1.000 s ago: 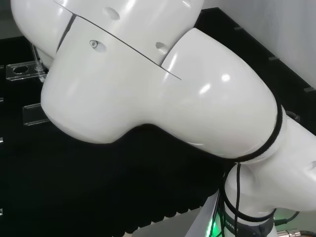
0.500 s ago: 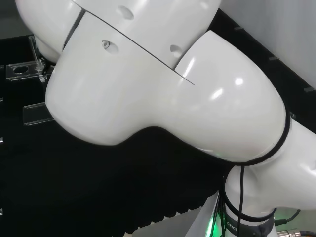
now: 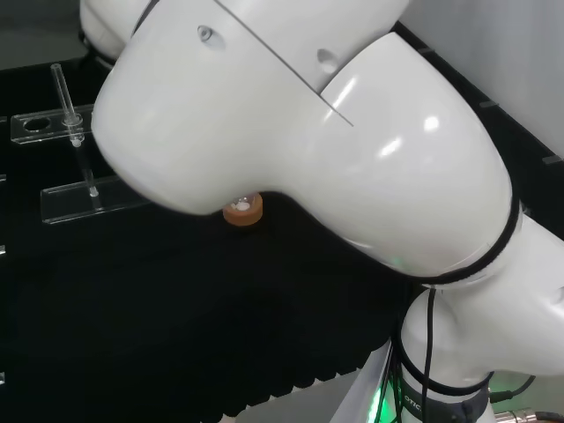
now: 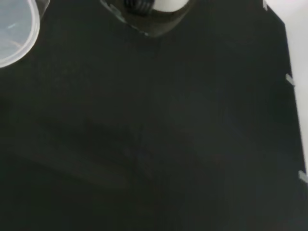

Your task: Pour all the NaCl from the weighing funnel into the round-bottom flask.

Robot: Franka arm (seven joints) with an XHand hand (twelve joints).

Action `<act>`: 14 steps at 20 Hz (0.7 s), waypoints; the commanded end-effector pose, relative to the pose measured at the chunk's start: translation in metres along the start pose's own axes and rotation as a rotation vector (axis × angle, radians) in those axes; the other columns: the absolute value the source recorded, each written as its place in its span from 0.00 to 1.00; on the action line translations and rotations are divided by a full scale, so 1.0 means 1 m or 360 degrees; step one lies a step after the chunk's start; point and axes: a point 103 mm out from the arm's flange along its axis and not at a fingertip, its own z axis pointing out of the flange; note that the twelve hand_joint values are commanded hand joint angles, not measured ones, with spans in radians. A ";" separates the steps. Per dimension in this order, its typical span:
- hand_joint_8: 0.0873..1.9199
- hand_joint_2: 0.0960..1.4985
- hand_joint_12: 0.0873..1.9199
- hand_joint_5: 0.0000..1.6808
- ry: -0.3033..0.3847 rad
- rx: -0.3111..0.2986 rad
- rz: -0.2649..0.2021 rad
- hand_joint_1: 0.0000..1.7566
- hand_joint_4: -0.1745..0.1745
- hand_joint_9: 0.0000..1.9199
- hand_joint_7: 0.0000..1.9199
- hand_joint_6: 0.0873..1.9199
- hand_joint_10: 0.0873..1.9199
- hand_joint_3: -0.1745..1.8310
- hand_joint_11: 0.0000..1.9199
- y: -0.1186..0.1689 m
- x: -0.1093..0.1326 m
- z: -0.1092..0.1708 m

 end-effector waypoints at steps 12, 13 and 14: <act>0.27 0.66 0.57 0.86 0.0772 -0.0022 -0.0019 0.64 1.00 0.45 0.25 0.07 0.13 0.00 0.35 0.003 -0.043 0.030; 0.27 0.66 0.57 0.86 0.0785 -0.0024 -0.0020 0.64 1.00 0.45 0.25 0.07 0.13 0.00 0.35 0.003 -0.045 0.031; 0.27 0.66 0.57 0.86 0.0801 -0.0029 -0.0020 0.64 1.00 0.45 0.25 0.07 0.13 0.00 0.35 0.003 -0.048 0.033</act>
